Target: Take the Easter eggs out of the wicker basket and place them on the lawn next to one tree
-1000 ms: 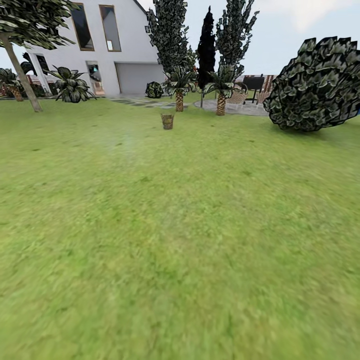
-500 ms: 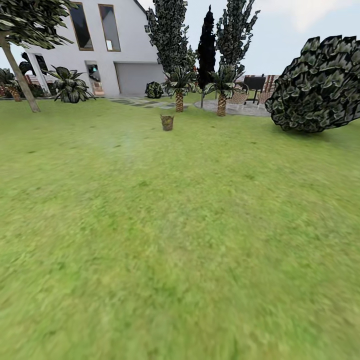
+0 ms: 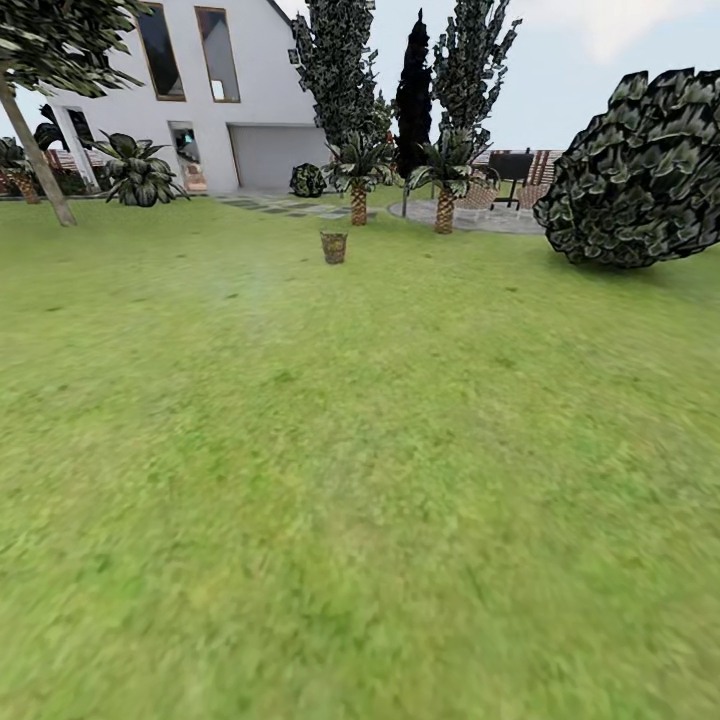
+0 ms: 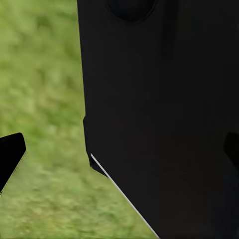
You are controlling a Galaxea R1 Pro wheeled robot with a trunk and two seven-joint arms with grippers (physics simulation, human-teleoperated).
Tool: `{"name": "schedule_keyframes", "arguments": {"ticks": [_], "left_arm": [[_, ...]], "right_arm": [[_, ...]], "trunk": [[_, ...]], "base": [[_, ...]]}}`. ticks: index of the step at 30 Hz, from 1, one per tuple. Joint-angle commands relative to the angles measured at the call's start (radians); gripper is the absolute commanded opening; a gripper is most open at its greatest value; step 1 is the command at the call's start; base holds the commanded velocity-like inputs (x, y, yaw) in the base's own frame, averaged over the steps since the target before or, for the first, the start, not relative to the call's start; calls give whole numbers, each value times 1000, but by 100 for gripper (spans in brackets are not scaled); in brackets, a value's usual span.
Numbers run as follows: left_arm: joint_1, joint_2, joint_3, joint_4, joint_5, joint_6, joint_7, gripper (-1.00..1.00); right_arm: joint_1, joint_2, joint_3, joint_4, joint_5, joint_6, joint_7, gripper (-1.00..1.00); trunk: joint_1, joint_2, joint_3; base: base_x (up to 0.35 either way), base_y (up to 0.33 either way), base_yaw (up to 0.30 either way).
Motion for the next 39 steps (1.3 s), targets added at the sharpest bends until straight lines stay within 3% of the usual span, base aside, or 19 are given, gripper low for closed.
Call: {"name": "schedule_keyframes", "arguments": {"ticks": [1, 39], "left_arm": [[0, 0, 0, 0, 0, -1, 0, 100], [0, -1, -1, 0, -3, -2, 0, 100]], "right_arm": [[0, 0, 1, 1, 0, -3, -1, 100], [0, 0, 1, 1, 1, -5, -1, 100]], "trunk": [[1, 0, -1], [1, 0, -1]], "base": [[330, 0, 0], [330, 0, 0]]}}
